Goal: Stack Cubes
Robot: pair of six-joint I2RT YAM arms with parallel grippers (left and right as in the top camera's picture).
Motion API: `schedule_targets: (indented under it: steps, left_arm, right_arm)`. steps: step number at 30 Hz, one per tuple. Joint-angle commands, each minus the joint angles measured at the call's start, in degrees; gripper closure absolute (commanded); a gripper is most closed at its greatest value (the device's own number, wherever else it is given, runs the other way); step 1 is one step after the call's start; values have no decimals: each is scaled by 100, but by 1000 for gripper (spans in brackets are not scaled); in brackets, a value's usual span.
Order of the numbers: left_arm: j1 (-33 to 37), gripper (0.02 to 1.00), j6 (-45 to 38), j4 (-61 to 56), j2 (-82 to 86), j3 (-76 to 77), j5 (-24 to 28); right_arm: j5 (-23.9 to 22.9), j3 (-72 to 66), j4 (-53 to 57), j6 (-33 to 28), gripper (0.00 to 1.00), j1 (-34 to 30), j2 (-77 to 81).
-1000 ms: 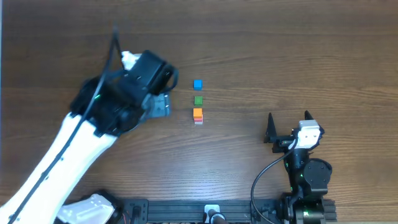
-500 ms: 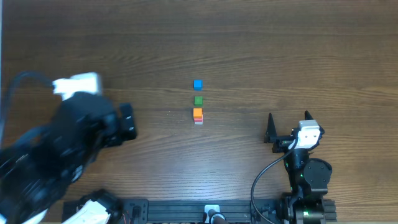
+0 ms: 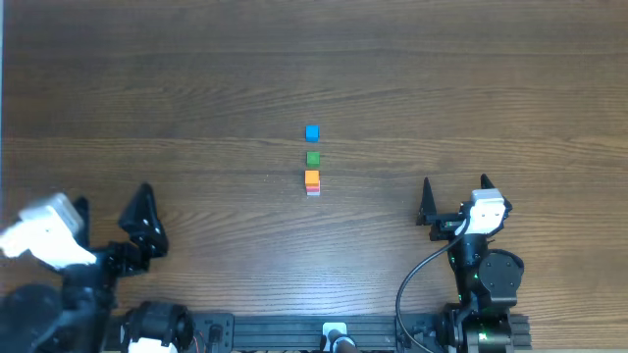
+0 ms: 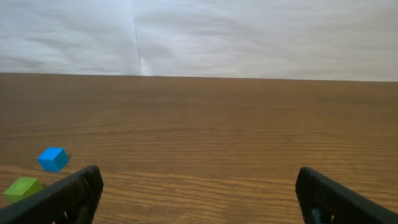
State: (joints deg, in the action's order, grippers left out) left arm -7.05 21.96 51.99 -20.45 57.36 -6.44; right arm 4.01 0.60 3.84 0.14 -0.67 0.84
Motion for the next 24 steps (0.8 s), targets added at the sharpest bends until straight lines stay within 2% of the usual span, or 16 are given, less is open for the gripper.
schedule_targets:
  steps: [1, 3, 5, 11, 13, 20, 24]
  left_arm:
    - [306, 18, -863, -861, 861, -1410, 1001]
    - [391, 18, -1290, -1497, 1239, -2164, 1381]
    - [396, 18, -1585, -1884, 1508, -2789, 1530]
    - [396, 18, -2052, -2715, 1801, -3759, 1565]
    - [396, 20, -2179, -3359, 1893, -4179, 1565]
    - [396, 20, -2297, -4513, 2026, -4809, 1589]
    - [455, 18, -2330, -4776, 2026, -4892, 1620]
  right_arm:
    - [46, -31, 15, 0, 9, 22, -50]
    - [44, -31, 15, 0, 7, 22, -50]
    - [44, -31, 15, 0, 9, 22, -50]
    - [44, -31, 15, 0, 7, 22, -50]
    - [44, -31, 15, 0, 7, 22, -50]
    - [44, -31, 15, 0, 9, 22, -50]
    - [44, -31, 15, 0, 9, 22, -50]
